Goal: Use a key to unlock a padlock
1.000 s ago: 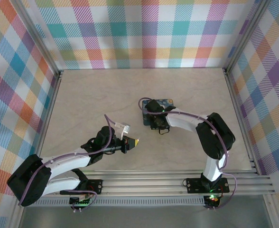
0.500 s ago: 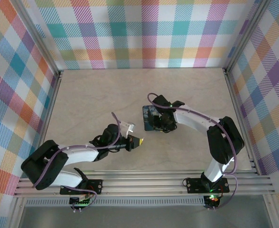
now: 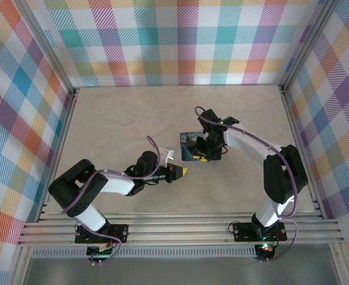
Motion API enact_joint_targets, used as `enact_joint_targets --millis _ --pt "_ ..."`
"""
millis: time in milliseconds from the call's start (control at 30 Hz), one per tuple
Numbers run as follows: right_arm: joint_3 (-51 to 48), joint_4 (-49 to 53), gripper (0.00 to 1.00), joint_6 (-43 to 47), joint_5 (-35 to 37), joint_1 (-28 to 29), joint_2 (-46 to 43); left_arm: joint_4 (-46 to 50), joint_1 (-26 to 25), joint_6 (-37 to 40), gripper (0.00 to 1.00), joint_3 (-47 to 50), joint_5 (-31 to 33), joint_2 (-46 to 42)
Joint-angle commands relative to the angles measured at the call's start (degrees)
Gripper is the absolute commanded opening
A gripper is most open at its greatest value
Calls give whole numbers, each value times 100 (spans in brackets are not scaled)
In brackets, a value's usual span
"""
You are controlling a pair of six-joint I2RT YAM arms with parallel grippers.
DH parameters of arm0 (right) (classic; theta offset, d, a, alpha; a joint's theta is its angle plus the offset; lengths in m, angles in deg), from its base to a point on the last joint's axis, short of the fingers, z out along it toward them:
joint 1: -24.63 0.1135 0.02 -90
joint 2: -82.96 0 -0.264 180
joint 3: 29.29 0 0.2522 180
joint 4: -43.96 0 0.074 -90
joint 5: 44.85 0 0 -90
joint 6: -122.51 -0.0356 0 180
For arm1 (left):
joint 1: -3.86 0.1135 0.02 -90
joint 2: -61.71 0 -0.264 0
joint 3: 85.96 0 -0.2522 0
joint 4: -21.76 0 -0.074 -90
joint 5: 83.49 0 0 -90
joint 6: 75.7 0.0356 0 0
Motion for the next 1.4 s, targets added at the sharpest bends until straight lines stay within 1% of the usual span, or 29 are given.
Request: enact_joint_targets --millis 0,167,333,700,1200,1367 --pt "250 276 0 -28 -467 -95 61 -580 -138 -30 0 -208 -15 160" --pt "472 593 0 99 -578 -164 197 -931 -204 -74 0 -253 164 402" --pt "520 710 0 114 -699 -217 248 -1014 -220 -107 0 -253 343 466" --pt "502 677 0 61 -853 -278 264 -1320 -215 -285 0 -367 275 744" --pt "467 653 0 41 -1023 -281 260 -1631 -215 -429 0 -424 218 833" --pt "458 662 0 37 -1204 -279 252 -2010 -214 -557 0 -407 258 998"
